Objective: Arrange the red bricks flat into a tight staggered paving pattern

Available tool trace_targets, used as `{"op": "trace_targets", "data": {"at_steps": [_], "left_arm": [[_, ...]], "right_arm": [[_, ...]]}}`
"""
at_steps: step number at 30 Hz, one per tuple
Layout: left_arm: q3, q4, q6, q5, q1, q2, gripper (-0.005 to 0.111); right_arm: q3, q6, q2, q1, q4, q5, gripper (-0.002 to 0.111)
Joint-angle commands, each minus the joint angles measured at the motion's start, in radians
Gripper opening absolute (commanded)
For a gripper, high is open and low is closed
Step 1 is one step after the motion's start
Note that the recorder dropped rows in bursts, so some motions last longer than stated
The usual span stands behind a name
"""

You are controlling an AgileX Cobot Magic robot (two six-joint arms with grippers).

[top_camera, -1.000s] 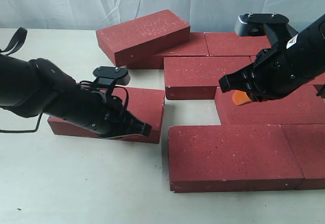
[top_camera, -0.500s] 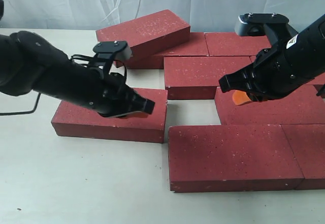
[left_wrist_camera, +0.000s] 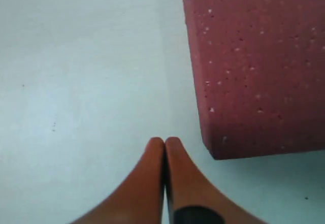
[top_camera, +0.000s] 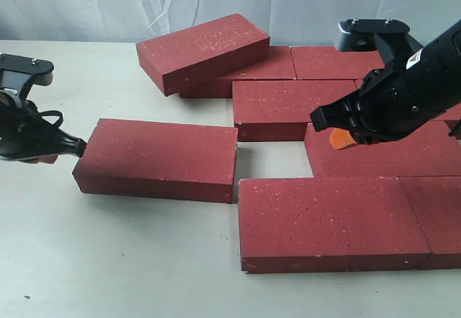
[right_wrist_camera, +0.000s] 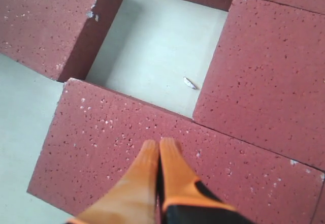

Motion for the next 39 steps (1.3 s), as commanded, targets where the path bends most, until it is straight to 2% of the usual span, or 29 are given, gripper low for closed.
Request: {"op": "trace_targets", "data": {"at_steps": [1,9,13,22,27,35,39], "left_arm": [[0.041,0.034,-0.038,-0.106,0.007,0.024,0.000],[0.044,0.022,-0.038,-0.173,0.007,0.109,0.000],[0.044,-0.033,-0.026,-0.173,0.002,0.122,0.000],[0.044,-0.108,0.021,-0.114,-0.102,0.122,0.000],[0.044,-0.130,0.021,-0.107,-0.113,0.122,0.000],[0.044,0.014,0.014,-0.112,-0.111,0.122,0.000],[0.044,0.103,-0.076,-0.109,-0.087,0.122,0.000]], "right_arm": [[-0.005,-0.004,-0.009,0.000,0.000,-0.005,-0.001],[-0.005,-0.004,-0.009,0.000,0.000,-0.005,-0.001],[-0.005,-0.004,-0.009,0.000,0.000,-0.011,-0.001],[-0.005,-0.004,-0.009,0.000,0.000,-0.011,-0.001],[-0.005,-0.004,-0.009,0.000,0.000,-0.009,-0.001],[-0.005,-0.004,-0.009,0.000,0.000,-0.009,-0.001],[-0.005,-0.004,-0.009,0.000,0.003,-0.003,-0.001]]}}
